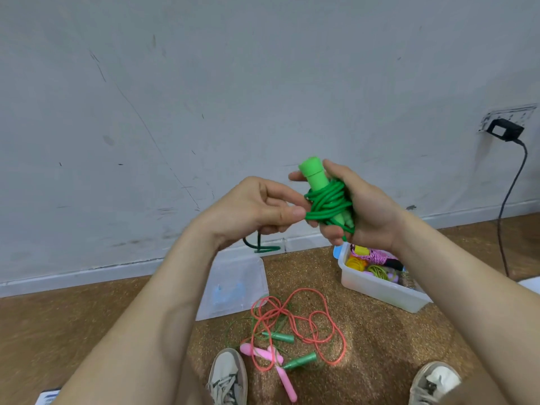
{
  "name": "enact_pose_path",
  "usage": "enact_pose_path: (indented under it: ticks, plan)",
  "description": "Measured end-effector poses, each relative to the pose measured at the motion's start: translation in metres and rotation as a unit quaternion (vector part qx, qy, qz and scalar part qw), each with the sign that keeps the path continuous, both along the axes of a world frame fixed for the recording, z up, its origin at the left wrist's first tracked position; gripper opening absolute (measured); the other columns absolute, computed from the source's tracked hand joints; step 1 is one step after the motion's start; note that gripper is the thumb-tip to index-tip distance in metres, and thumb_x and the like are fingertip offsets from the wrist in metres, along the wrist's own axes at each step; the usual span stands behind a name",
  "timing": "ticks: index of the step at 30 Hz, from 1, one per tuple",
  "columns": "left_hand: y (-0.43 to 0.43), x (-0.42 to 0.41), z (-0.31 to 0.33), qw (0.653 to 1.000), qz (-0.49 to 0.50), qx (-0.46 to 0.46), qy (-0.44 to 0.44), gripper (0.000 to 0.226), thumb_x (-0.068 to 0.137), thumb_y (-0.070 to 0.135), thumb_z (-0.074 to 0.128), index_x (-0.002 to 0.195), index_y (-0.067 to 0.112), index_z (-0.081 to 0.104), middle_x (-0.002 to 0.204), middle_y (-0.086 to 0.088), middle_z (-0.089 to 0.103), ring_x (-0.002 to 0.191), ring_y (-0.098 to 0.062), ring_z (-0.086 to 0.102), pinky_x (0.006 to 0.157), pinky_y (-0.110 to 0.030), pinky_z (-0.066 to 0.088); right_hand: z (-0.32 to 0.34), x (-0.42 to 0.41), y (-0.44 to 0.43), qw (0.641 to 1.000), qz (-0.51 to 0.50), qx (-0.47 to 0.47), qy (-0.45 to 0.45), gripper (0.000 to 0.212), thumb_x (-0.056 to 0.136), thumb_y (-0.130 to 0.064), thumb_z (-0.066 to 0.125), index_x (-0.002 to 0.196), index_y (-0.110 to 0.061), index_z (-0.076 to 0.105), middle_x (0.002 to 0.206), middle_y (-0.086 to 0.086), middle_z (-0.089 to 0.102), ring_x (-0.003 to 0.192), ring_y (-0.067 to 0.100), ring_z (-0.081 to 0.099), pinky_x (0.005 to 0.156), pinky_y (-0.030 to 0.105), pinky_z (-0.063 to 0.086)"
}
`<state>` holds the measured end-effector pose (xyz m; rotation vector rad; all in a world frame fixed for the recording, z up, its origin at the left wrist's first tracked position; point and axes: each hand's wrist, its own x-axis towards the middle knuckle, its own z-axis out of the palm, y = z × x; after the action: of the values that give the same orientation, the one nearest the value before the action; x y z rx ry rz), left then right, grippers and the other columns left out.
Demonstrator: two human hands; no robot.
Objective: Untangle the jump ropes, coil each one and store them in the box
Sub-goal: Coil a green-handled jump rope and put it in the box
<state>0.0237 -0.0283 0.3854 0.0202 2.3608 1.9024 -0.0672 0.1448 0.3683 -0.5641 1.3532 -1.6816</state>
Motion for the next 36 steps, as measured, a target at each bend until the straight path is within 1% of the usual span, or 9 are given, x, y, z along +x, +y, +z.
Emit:
enact_pose_path:
  ticks: [5,9,12,16,20,23,27,31,36]
  plan:
    - [-0.018,0.009,0.004,0.991,-0.075,-0.085,-0.065,0.007,0.066,0.014,0.078,0.069,0.018,0.072,0.057,-0.009,0.056,0.048,-0.009,0.048,0.046,-0.016,0.038,-0.001,0.001,0.003,0.984,0.163,0.036,0.053,0.107,0.062,-0.069,0.073,0.128,0.009,0.042,0.081,0.024,0.054,0.038,0.019,0.050,0.038,0.023,0.042]
    - [-0.017,0.008,-0.003,0.955,-0.132,-0.251,-0.089,0.025,0.079,0.000,0.071,0.067,0.022,0.069,0.056,0.005,0.058,0.054,-0.006,0.049,0.055,-0.020,0.043,0.004,0.008,0.000,0.940,0.270,0.126,0.166,0.067,0.076,-0.052,0.072,0.127,-0.015,0.046,0.088,0.023,0.061,0.046,0.023,0.056,0.045,0.027,0.045]
    - [-0.015,0.003,-0.011,0.901,-0.167,-0.380,-0.124,0.012,0.086,0.009,0.065,0.082,0.018,0.072,0.069,-0.002,0.065,0.063,-0.007,0.054,0.066,-0.031,0.048,0.007,0.019,-0.004,0.883,0.304,0.272,0.232,0.072,0.078,-0.039,0.076,0.136,-0.038,0.033,0.090,0.018,0.068,0.053,0.025,0.058,0.053,0.032,0.050]
    - [0.000,0.000,-0.012,0.851,-0.155,-0.483,-0.133,0.022,0.089,0.036,0.063,0.086,0.016,0.072,0.066,0.005,0.058,0.061,-0.009,0.050,0.061,-0.027,0.041,0.001,0.036,-0.016,0.809,0.305,0.389,0.319,0.072,0.078,-0.042,0.077,0.135,-0.030,0.035,0.095,0.006,0.062,0.052,0.021,0.061,0.054,0.031,0.054]
    - [0.018,-0.002,-0.013,0.786,-0.110,-0.606,-0.050,0.021,0.091,0.028,0.053,0.086,0.015,0.068,0.074,-0.002,0.063,0.073,-0.023,0.058,0.065,-0.033,0.048,-0.011,0.037,-0.025,0.773,0.251,0.447,0.374,0.053,0.079,-0.048,0.072,0.113,-0.010,0.057,0.096,0.013,0.068,0.048,0.021,0.058,0.044,0.027,0.050]
    - [0.025,-0.004,-0.015,0.776,-0.062,-0.628,0.006,0.022,0.092,0.020,0.046,0.086,0.008,0.064,0.080,-0.009,0.062,0.080,-0.030,0.057,0.067,-0.035,0.047,-0.021,0.033,-0.028,0.744,0.169,0.458,0.456,0.047,0.081,-0.055,0.065,0.098,-0.011,0.062,0.085,0.009,0.072,0.046,0.019,0.060,0.047,0.027,0.053]
    - [0.026,-0.010,-0.018,0.805,0.010,-0.590,0.060,0.023,0.092,0.021,0.048,0.088,0.009,0.067,0.085,-0.011,0.067,0.085,-0.030,0.058,0.067,-0.033,0.044,-0.038,0.020,-0.030,0.819,0.030,0.417,0.392,0.046,0.081,-0.053,0.066,0.093,-0.009,0.057,0.077,0.015,0.071,0.057,0.032,0.070,0.058,0.041,0.058]
    - [0.027,-0.014,-0.021,0.898,0.143,-0.413,0.050,0.017,0.088,0.021,0.058,0.084,0.016,0.073,0.077,-0.002,0.070,0.079,-0.019,0.063,0.070,-0.032,0.050,-0.037,0.011,-0.028,0.901,-0.081,0.320,0.281,0.042,0.082,-0.037,0.071,0.106,-0.010,0.051,0.083,0.011,0.064,0.047,0.024,0.059,0.049,0.034,0.052]
    - [0.023,-0.014,-0.020,0.933,0.214,-0.284,0.049,0.013,0.087,0.021,0.062,0.084,0.023,0.074,0.065,0.014,0.064,0.068,-0.008,0.063,0.073,-0.029,0.055,-0.037,0.009,-0.023,0.968,-0.025,0.206,0.139,0.041,0.074,-0.018,0.083,0.102,-0.010,0.054,0.074,0.008,0.058,0.048,0.016,0.052,0.049,0.028,0.047]
